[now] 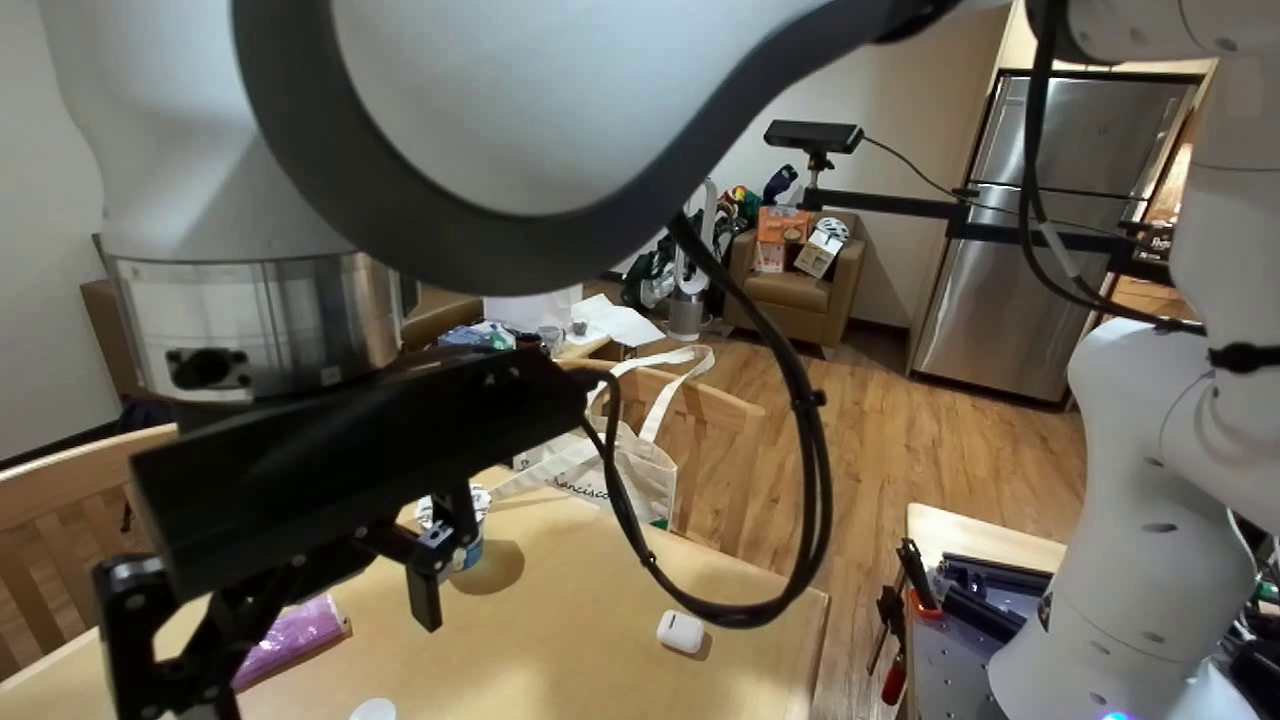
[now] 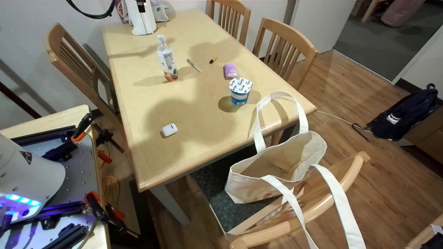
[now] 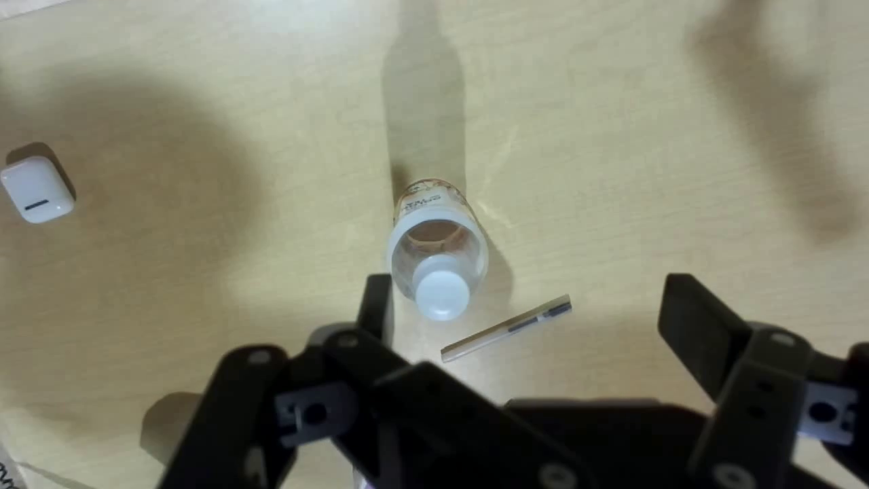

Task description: Put the bottle in the bag

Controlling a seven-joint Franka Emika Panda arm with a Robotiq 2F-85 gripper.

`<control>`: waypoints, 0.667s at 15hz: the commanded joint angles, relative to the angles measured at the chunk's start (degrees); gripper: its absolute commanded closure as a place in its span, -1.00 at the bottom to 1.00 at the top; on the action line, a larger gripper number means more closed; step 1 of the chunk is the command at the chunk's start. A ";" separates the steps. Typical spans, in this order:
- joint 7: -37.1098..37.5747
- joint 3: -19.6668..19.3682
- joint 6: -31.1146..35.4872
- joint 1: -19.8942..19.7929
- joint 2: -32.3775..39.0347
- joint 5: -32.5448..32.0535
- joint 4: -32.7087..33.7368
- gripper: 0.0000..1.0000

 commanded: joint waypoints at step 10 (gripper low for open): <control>1.00 -1.57 2.62 1.05 8.30 -5.09 6.29 -1.00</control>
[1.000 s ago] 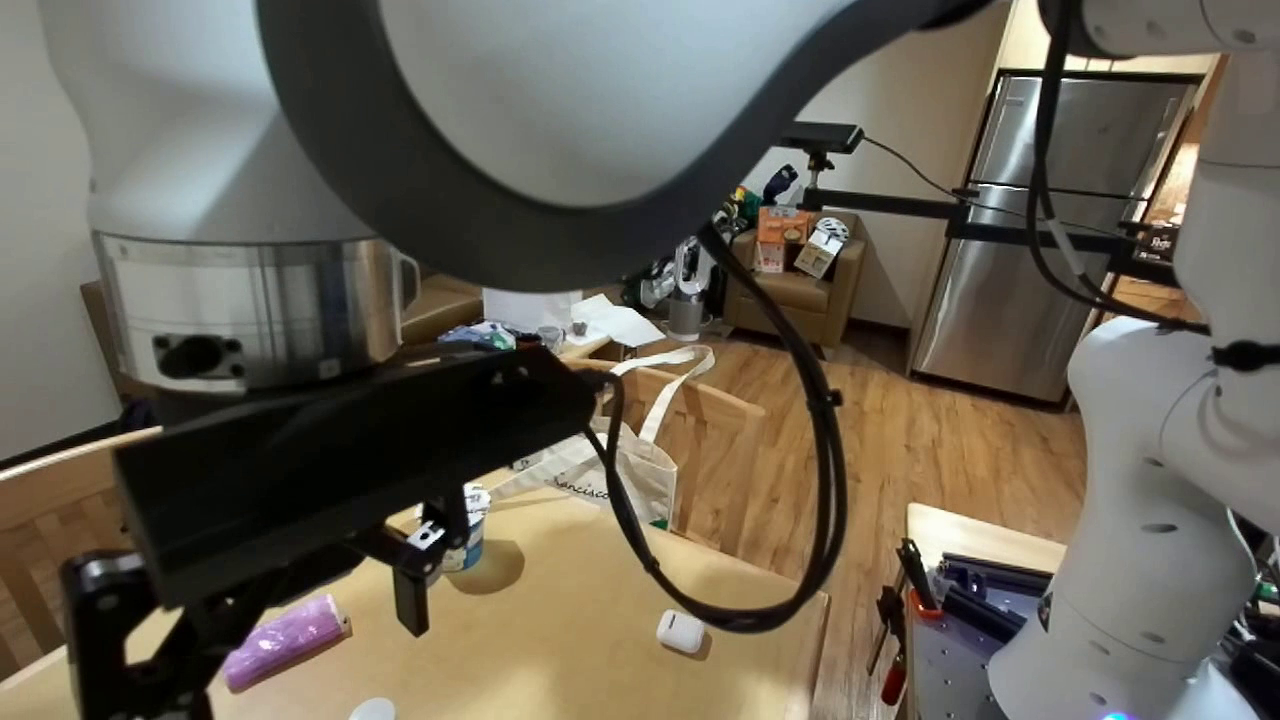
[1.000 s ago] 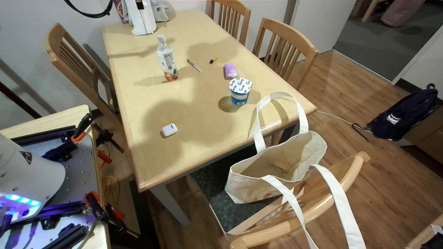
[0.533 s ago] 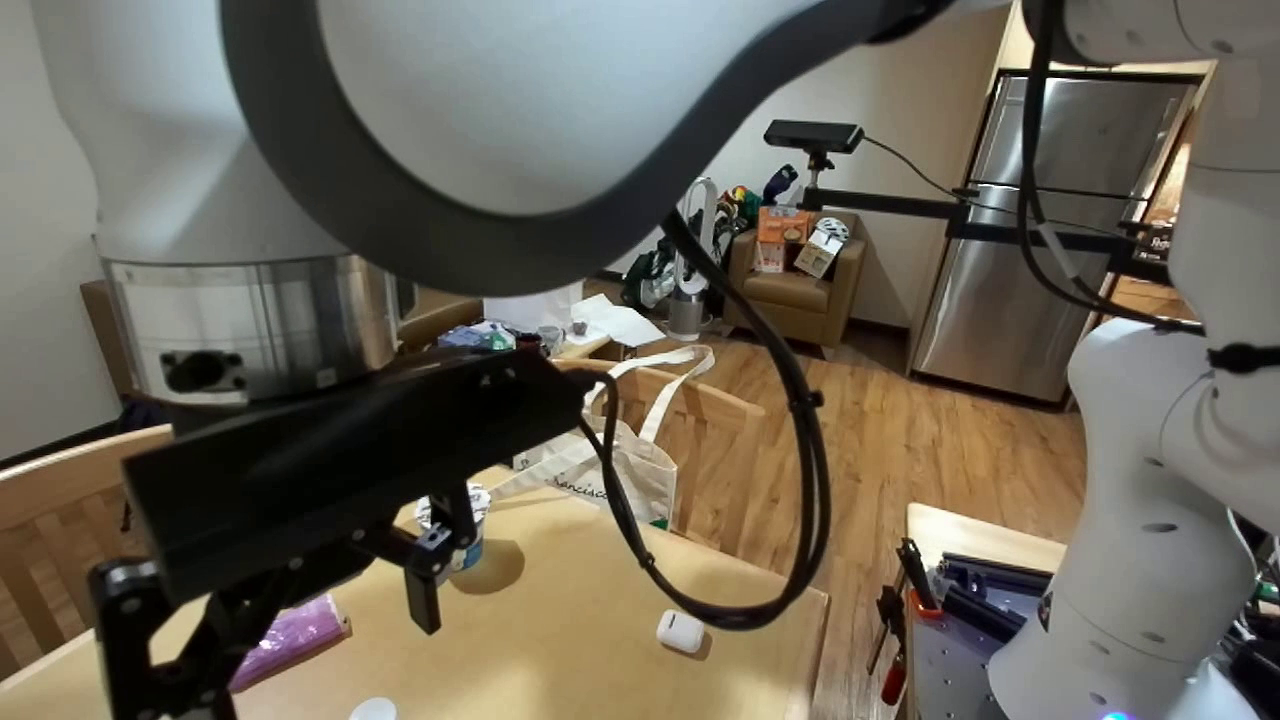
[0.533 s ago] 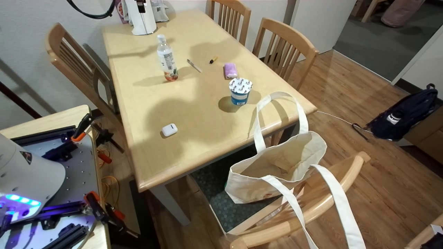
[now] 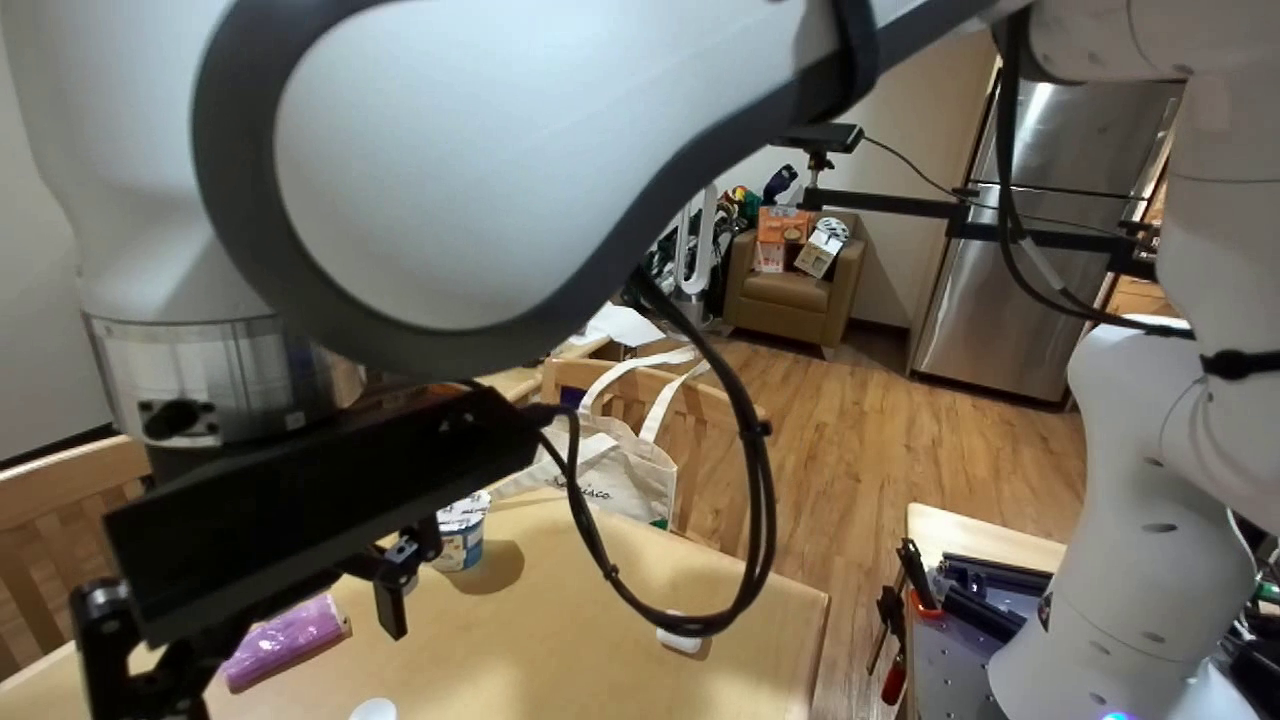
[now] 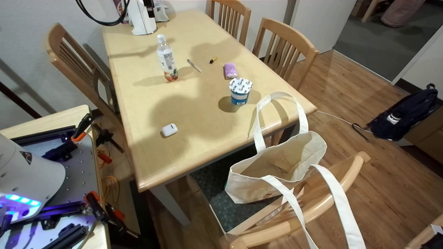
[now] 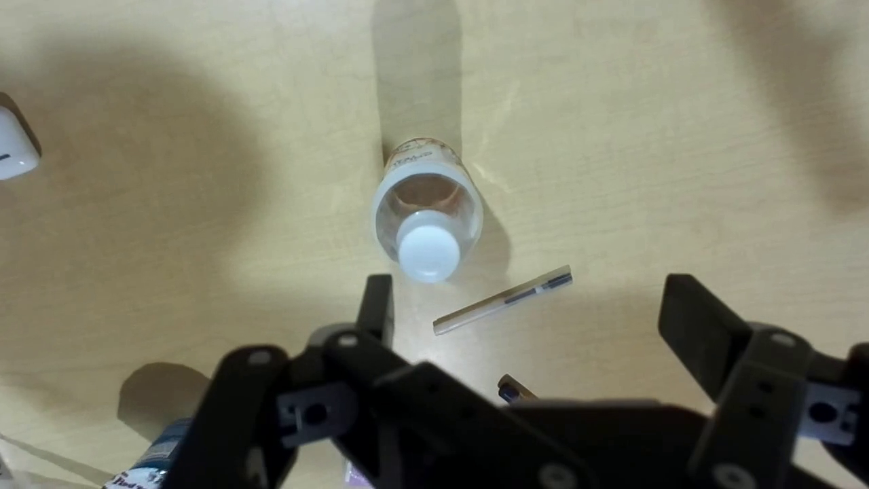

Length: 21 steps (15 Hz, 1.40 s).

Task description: Put the bottle in the bag

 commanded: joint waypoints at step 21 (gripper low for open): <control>-15.74 -2.76 -2.40 0.95 8.79 -4.93 5.75 -1.00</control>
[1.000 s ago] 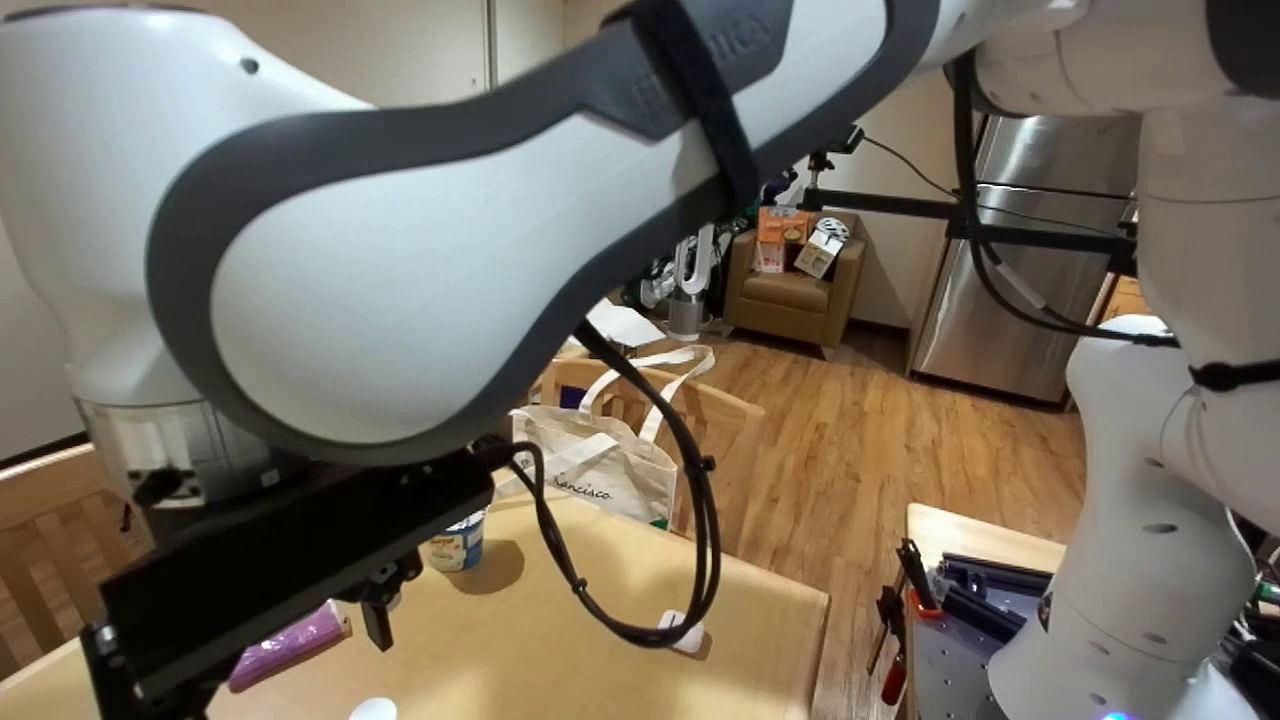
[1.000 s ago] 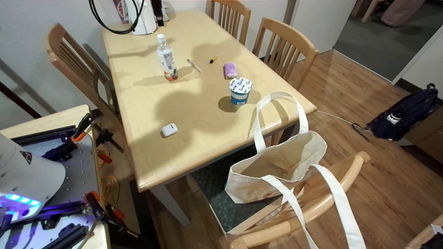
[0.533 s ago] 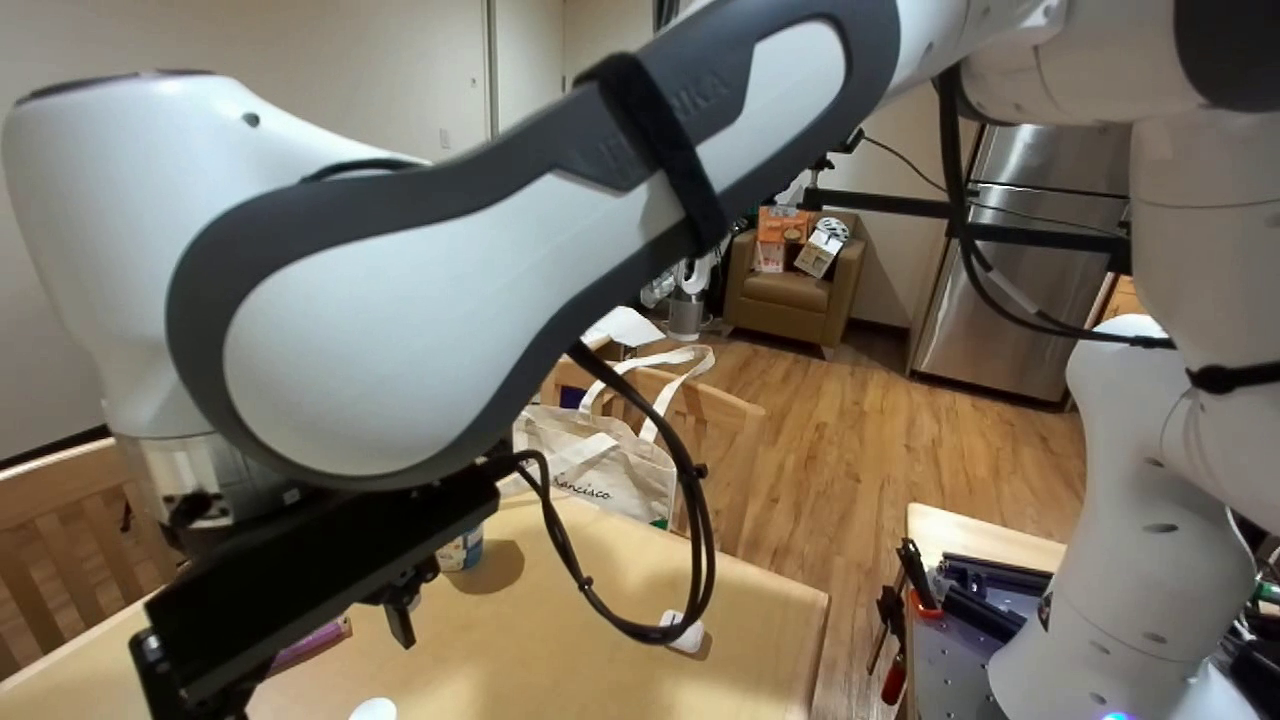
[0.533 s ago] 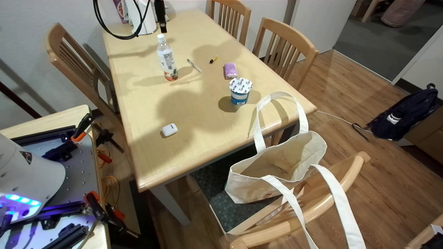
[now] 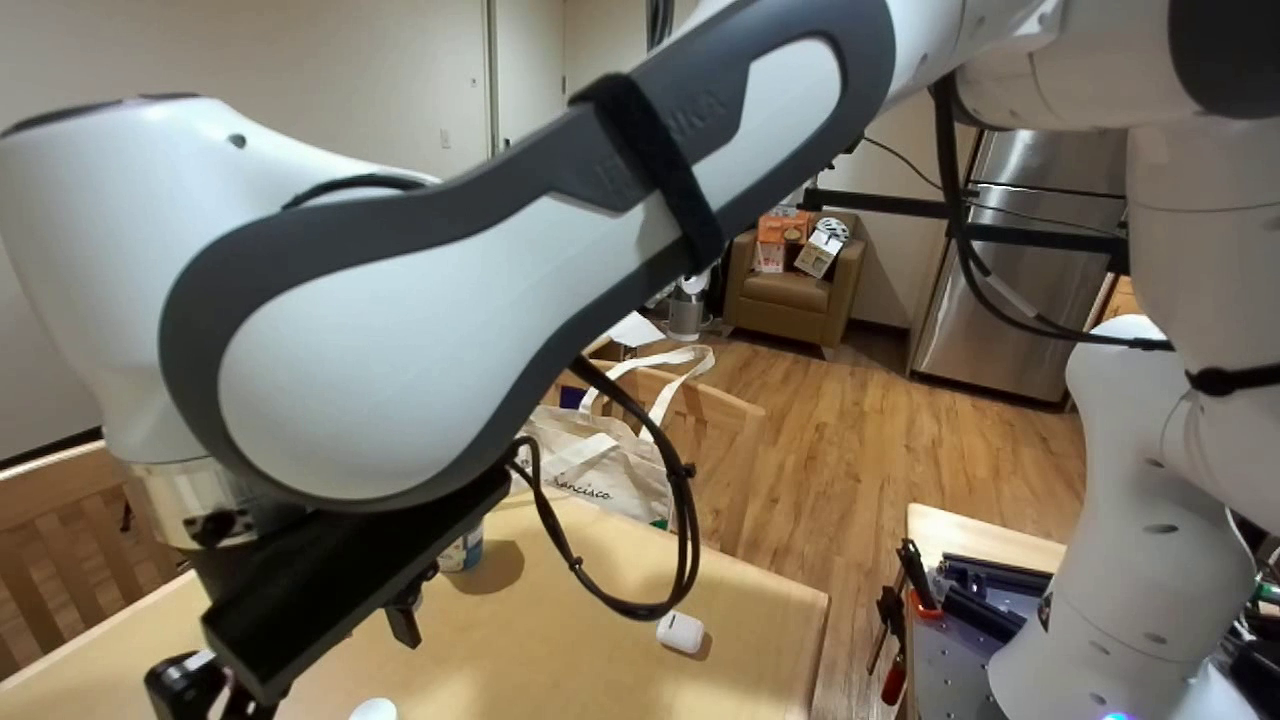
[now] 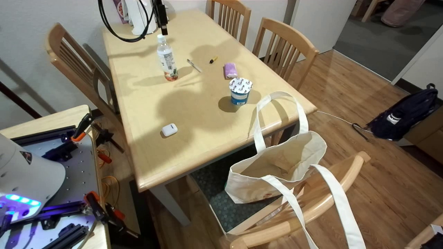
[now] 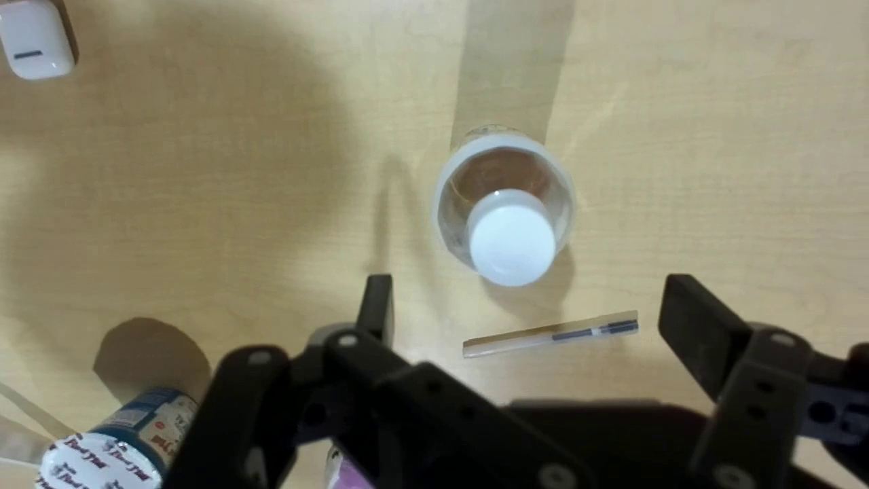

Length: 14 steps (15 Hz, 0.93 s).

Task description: Put the bottle in the bag

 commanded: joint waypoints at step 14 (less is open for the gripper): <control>-9.63 -0.81 -6.70 -1.47 2.51 3.67 2.96 -1.00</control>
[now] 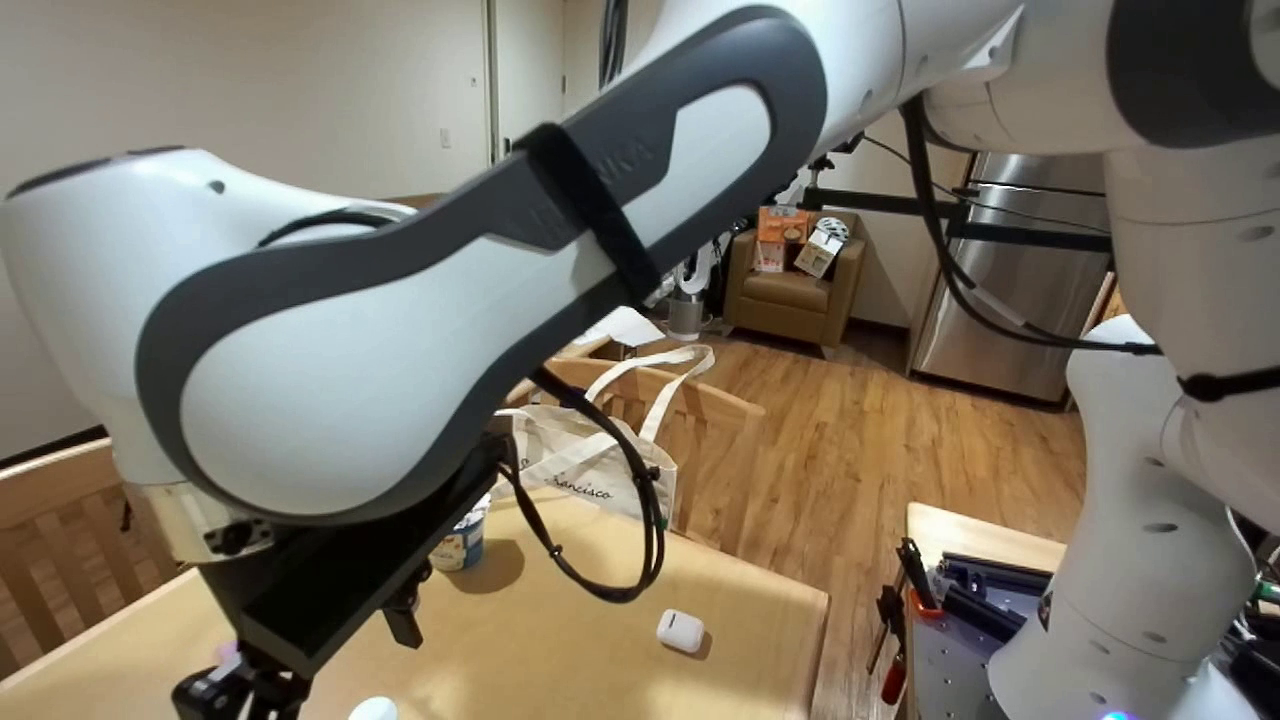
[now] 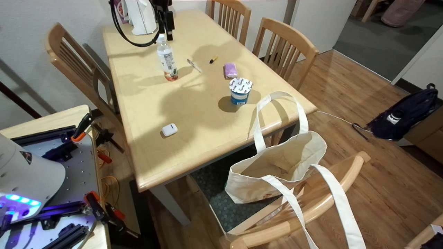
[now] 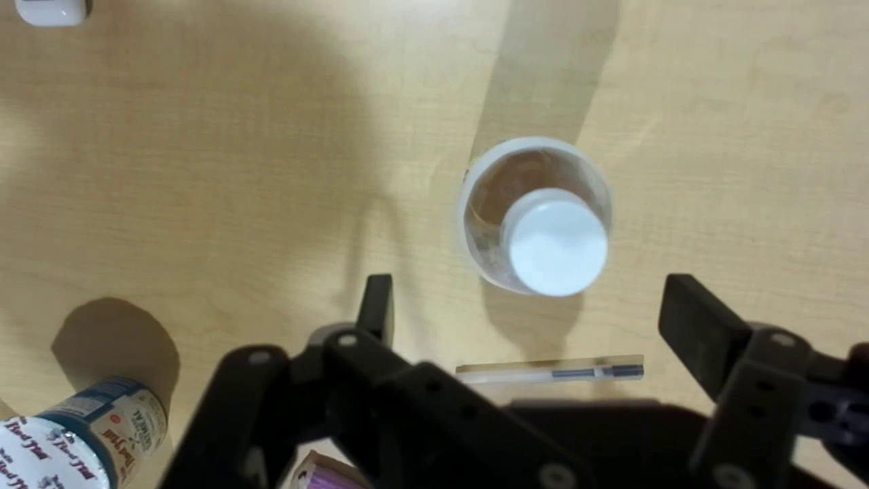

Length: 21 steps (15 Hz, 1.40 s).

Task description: Put the bottle in the bag

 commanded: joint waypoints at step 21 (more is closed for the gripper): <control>-4.43 1.74 -3.22 -0.41 -0.58 5.35 -0.14 0.44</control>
